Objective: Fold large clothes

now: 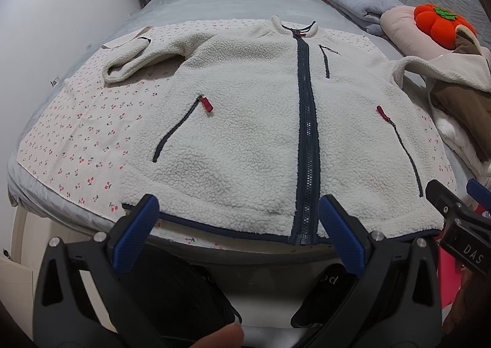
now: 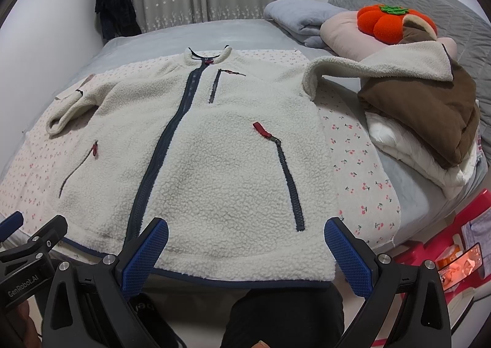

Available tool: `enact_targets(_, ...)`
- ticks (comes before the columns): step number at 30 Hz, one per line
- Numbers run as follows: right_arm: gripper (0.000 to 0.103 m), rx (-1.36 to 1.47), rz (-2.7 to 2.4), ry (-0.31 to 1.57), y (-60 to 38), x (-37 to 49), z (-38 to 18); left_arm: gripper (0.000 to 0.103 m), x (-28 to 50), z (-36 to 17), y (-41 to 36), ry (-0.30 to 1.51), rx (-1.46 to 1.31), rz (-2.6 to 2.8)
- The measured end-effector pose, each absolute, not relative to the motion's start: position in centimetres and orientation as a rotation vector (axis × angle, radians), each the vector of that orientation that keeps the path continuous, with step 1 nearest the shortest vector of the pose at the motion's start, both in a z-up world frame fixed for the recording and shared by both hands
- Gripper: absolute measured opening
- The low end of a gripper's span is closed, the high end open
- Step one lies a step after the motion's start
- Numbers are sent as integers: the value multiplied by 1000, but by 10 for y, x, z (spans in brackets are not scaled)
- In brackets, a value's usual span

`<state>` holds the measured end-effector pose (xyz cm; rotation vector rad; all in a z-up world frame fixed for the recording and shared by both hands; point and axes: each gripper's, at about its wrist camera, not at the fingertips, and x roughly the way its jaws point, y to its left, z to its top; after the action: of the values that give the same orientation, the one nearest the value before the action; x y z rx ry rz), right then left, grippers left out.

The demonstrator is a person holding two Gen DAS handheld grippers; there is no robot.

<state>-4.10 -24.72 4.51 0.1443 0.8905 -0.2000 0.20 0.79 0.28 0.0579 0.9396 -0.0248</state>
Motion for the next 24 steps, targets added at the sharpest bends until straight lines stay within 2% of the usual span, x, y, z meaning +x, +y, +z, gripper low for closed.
enact_targets(24, 103, 152, -200, 904, -248, -39, 41, 103, 4, -5, 6, 959, 64, -20)
